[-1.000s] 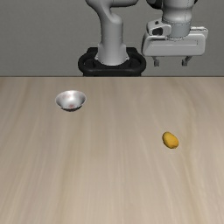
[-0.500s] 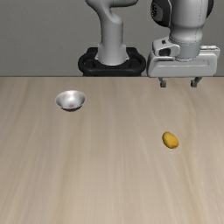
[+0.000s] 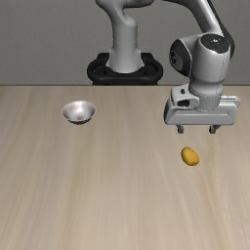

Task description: Pick the mango on the table and place it on the bowl

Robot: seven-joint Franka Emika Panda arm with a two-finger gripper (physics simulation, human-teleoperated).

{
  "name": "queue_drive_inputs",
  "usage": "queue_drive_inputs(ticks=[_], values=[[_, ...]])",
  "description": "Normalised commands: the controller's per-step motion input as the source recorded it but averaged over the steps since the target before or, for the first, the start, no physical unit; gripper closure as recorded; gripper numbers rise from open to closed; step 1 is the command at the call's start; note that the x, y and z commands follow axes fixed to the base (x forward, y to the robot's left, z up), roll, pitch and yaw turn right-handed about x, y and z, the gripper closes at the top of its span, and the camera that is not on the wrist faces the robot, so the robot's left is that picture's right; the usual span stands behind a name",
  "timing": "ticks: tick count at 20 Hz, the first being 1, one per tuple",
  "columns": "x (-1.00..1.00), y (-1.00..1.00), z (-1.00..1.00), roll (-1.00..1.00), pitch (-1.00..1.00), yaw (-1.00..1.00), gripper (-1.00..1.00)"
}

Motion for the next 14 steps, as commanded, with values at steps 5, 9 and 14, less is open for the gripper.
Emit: queue_drive_inputs(ticks=[5, 9, 14], values=[[0.0, 0.0, -1.0, 0.0, 0.0, 0.0, -1.0], [0.0, 0.0, -1.0, 0.0, 0.0, 0.0, -1.0], [0.0, 0.0, 0.0, 0.0, 0.0, 0.0, 1.0]])
